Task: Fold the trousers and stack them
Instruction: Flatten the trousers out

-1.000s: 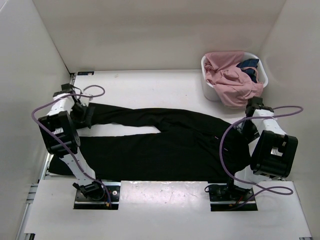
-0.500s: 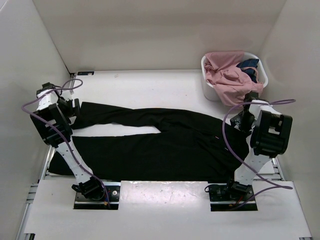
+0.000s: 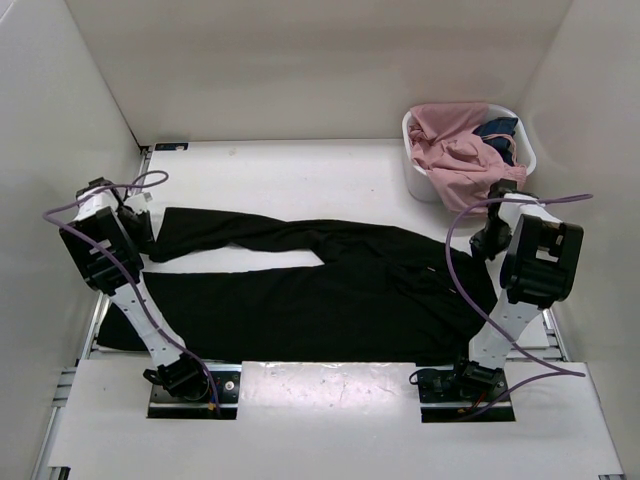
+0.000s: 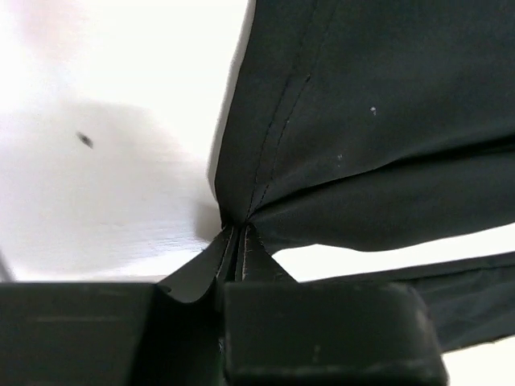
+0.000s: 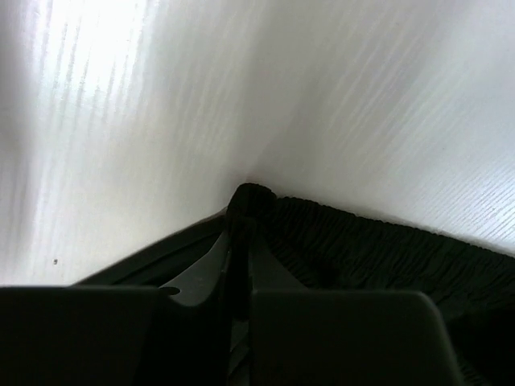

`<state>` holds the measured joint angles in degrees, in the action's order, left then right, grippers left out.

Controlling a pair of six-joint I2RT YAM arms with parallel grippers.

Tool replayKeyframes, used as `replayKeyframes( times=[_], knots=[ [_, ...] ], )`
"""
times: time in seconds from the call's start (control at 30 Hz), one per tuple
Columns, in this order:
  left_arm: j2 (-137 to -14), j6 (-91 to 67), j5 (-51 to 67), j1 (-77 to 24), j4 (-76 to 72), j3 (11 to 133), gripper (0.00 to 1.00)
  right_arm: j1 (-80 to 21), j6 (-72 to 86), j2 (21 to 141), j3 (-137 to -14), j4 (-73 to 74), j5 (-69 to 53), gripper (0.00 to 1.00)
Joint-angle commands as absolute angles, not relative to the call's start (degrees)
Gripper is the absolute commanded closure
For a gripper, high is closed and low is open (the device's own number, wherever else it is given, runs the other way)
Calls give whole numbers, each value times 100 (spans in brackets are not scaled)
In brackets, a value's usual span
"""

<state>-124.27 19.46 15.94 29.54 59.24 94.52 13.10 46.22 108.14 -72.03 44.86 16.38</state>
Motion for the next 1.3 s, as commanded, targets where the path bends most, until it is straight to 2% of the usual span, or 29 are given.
replayKeyframes(
  times=[0.0,0.1,0.23,0.43,0.57,0.6,0.67,0.77,0.9,0.93,0.97,1.03,1.17,1.27],
  knots=[
    [-12454,2100,1610,2971,5966,10087,86,1327,4344,10750,-7443,4534,1950,100],
    [-12236,2276,1294,2971,6161,11237,86,1327,3807,10084,-7689,4622,1951,100],
    [-11648,2557,801,2971,6240,11487,86,1327,3367,9285,-7621,4755,2003,100],
    [-10873,2830,485,2971,6179,10768,86,1327,3094,8350,-7093,4702,1803,100],
    [-10618,2988,256,2971,6179,9620,84,1327,3032,8227,-6900,4649,1608,100],
    [-10565,3040,185,2971,6179,9337,72,1327,2980,8166,-6847,4649,1513,100],
    [-10451,3199,-17,3023,6179,8531,62,1327,2979,8043,-6637,4597,1337,100],
    [-10371,3409,78,3243,6397,8026,60,1327,2927,7893,-6338,4544,1205,100],
    [-10371,3594,316,3471,6802,8024,61,1327,2927,7779,-6127,4482,1143,100],
    [-10371,3595,316,3472,6803,8094,58,1327,2927,7778,-6126,4482,1143,100],
    [-10371,3595,264,3524,6803,8173,39,1327,2927,7778,-6074,4422,1143,100],
    [-10485,3543,368,3524,6803,8305,29,1327,2927,7726,-6073,4360,994,100],
    [-10898,3096,642,3524,6672,8858,28,1327,2927,7787,-6125,4307,880,100],
    [-11310,2875,782,3463,6566,9350,23,1327,2927,7849,-6187,4368,879,100]
  ],
)
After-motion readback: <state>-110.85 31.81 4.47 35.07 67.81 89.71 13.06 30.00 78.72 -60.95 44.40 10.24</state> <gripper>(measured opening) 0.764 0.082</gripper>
